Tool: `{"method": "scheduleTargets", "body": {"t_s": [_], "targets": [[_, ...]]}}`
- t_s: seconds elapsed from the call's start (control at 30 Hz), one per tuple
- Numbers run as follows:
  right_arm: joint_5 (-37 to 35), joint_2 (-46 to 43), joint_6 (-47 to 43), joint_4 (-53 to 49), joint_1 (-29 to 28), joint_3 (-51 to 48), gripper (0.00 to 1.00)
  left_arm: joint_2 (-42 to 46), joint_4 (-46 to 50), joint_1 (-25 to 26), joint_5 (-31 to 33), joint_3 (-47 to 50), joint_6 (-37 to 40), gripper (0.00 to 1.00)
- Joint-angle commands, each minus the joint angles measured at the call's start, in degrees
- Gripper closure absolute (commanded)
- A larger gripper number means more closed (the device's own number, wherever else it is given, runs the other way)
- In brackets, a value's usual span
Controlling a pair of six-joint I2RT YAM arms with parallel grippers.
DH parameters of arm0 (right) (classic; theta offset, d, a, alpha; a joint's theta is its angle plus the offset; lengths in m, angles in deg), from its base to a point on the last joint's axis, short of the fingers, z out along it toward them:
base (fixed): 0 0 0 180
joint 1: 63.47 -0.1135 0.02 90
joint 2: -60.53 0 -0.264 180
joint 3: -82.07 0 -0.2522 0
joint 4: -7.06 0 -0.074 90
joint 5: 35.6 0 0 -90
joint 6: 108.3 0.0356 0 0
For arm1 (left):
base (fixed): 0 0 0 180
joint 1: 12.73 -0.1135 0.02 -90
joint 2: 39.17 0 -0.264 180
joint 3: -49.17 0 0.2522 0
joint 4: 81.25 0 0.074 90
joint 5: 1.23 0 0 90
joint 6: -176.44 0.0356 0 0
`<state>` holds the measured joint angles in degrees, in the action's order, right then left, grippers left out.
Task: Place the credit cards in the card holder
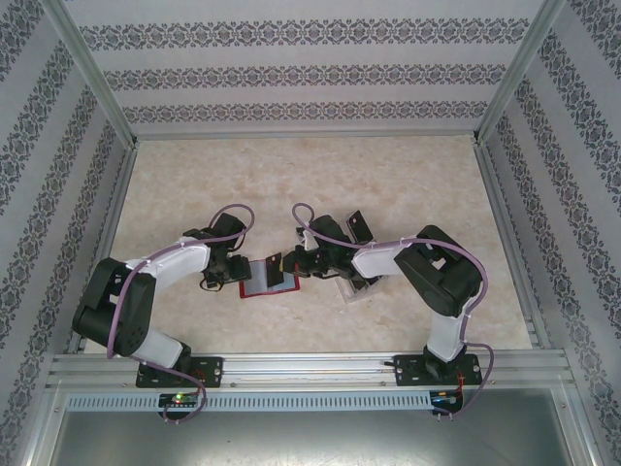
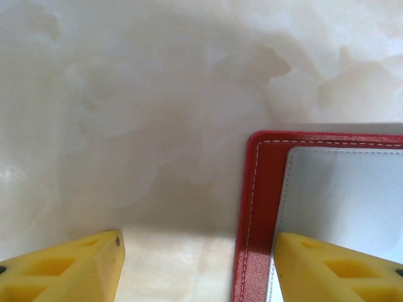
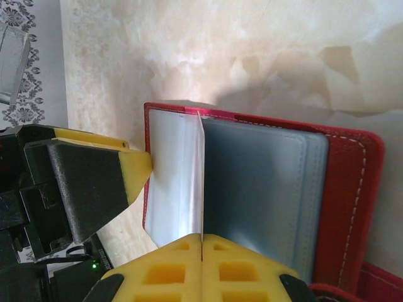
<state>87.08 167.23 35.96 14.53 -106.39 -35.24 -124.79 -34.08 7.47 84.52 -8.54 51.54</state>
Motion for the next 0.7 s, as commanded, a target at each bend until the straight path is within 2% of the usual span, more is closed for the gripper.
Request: {"method": "scheduleTargets", "body": {"t_s": [0.0,0.67], "targets": [[1.46,0.88,-0.43,0.56,-0.93,0.29,1.0,-0.65,-0.89,0.57,0.91,0.98,0.62,0.35],[1.85,-0.27,2.22,2.98,-1.52,-0.94,1.0,-0.54,-0.84,0.61,0.79,1.02,0.72,0.35]]}}
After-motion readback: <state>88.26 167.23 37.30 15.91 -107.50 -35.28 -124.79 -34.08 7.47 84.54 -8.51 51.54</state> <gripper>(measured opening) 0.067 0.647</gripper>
